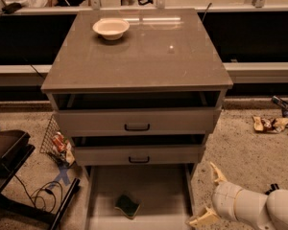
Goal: Pick sponge from bottom drawer and place on counter
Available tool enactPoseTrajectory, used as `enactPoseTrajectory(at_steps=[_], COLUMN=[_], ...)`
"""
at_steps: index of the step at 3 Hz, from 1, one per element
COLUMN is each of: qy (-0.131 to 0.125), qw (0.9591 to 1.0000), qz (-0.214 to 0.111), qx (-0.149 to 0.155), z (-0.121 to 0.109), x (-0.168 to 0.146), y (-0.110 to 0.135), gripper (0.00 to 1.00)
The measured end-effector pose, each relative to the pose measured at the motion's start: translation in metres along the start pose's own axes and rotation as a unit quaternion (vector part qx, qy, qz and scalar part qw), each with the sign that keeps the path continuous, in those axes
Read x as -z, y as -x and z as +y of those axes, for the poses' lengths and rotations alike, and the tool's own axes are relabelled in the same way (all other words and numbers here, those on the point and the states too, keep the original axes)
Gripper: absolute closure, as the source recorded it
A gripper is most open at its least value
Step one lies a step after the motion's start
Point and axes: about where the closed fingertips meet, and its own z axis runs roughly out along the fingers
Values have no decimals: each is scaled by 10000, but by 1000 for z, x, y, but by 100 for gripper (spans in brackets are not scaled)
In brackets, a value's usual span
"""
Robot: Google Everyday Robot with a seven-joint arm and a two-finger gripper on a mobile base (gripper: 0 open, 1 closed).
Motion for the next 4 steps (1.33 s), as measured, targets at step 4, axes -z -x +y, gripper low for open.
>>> enactPoseTrajectory(at_steps=[4], qy=[452], qw=[9984], qz=[-275], qx=[-177], z=[31], x=[-130], y=[-135], gripper=[0])
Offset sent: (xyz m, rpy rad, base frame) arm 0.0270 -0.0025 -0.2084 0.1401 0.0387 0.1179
